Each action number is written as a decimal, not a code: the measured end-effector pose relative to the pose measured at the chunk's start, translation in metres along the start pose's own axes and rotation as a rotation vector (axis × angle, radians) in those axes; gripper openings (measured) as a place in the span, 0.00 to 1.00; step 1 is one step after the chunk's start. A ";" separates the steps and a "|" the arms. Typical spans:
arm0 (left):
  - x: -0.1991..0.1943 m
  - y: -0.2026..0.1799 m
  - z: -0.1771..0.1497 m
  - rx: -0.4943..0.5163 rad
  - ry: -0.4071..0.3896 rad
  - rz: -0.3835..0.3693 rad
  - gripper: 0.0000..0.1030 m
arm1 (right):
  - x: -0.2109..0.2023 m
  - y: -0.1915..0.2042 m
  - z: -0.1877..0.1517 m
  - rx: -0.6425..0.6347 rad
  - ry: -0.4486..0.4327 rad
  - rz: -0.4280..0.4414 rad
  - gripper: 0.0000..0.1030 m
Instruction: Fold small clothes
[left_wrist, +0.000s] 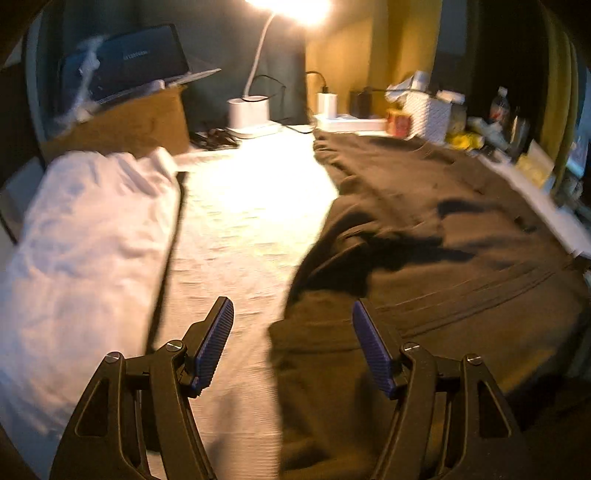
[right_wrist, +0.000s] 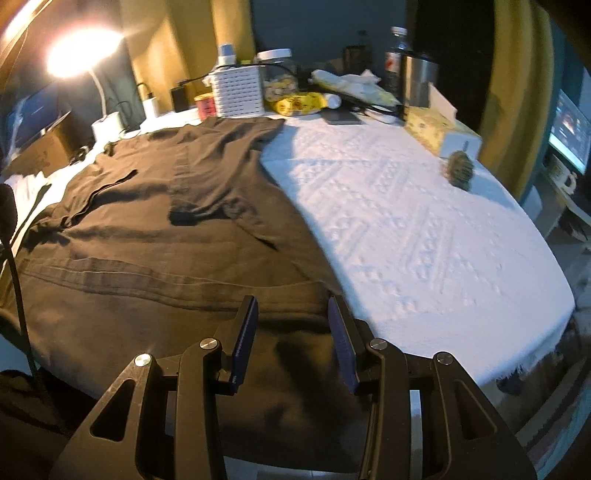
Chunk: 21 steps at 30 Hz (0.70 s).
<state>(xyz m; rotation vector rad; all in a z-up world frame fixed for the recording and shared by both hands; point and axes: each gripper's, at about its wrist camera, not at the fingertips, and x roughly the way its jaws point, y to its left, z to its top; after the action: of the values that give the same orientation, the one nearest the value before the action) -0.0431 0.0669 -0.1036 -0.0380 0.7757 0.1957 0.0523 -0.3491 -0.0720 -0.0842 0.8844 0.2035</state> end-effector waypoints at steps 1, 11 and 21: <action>0.000 0.002 -0.001 0.000 0.002 0.001 0.65 | 0.000 -0.003 0.000 0.006 0.000 -0.010 0.41; 0.001 0.004 -0.011 0.008 0.025 -0.048 0.65 | 0.012 0.007 -0.007 -0.031 0.005 -0.020 0.41; 0.002 -0.003 -0.018 0.059 0.031 -0.051 0.07 | 0.010 0.023 -0.007 -0.088 -0.027 -0.030 0.16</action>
<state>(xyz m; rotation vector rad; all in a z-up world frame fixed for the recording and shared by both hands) -0.0537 0.0621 -0.1175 -0.0050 0.8102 0.1240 0.0484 -0.3259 -0.0833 -0.1756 0.8470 0.2152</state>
